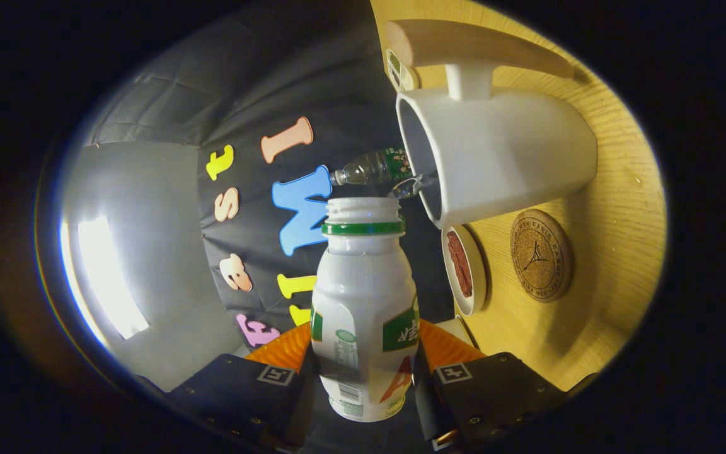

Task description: Take the bottle from table, then pour the juice into the cup, finally place the bottle on the coaster

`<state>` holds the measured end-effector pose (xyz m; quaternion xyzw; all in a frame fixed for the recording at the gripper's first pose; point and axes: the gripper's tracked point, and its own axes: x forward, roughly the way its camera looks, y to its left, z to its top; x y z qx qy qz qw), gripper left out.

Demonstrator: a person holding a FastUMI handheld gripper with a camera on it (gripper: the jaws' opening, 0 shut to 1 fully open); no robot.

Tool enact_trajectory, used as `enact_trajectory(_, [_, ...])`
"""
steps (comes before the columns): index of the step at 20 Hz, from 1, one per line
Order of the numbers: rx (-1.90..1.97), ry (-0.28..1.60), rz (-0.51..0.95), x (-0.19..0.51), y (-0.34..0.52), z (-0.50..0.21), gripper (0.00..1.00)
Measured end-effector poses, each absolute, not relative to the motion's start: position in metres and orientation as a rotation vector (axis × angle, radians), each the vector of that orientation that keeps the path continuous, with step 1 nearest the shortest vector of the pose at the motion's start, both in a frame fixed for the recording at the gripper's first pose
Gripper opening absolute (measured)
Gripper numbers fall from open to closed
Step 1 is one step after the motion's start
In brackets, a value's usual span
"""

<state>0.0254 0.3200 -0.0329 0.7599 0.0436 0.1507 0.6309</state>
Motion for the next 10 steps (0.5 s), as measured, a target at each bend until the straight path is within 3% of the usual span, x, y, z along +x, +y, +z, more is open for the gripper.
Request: enact_trajectory(10, [1.757,0.091,0.347,0.0263,0.3228,-0.0313,0.66])
